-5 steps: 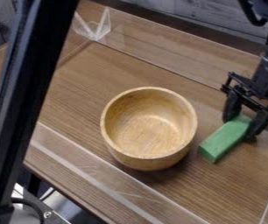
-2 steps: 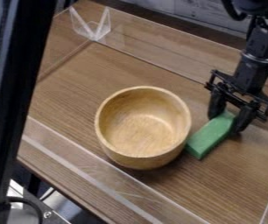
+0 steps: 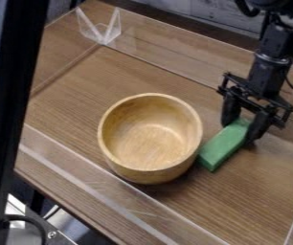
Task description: Put the green block in the brown bowl
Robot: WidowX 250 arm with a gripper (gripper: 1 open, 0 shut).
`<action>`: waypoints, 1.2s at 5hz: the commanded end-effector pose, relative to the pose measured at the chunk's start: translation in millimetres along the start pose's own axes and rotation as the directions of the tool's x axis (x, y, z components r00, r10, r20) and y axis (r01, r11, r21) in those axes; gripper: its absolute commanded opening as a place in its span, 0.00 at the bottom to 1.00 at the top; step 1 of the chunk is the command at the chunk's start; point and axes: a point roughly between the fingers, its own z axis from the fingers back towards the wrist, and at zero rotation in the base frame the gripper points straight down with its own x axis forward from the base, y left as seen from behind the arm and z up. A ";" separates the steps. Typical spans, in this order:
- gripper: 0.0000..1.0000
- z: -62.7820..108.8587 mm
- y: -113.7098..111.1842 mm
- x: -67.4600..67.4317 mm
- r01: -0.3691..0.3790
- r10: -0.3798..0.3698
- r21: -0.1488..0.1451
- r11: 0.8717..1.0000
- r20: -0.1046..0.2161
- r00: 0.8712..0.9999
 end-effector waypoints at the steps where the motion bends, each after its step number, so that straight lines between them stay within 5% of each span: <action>1: 0.00 38.1 7.7 -2.8 0.000 -0.001 0.001 1.000 0.118 0.993; 6: 0.00 43.8 30.6 -11.3 -0.013 0.014 -0.007 1.000 0.175 0.984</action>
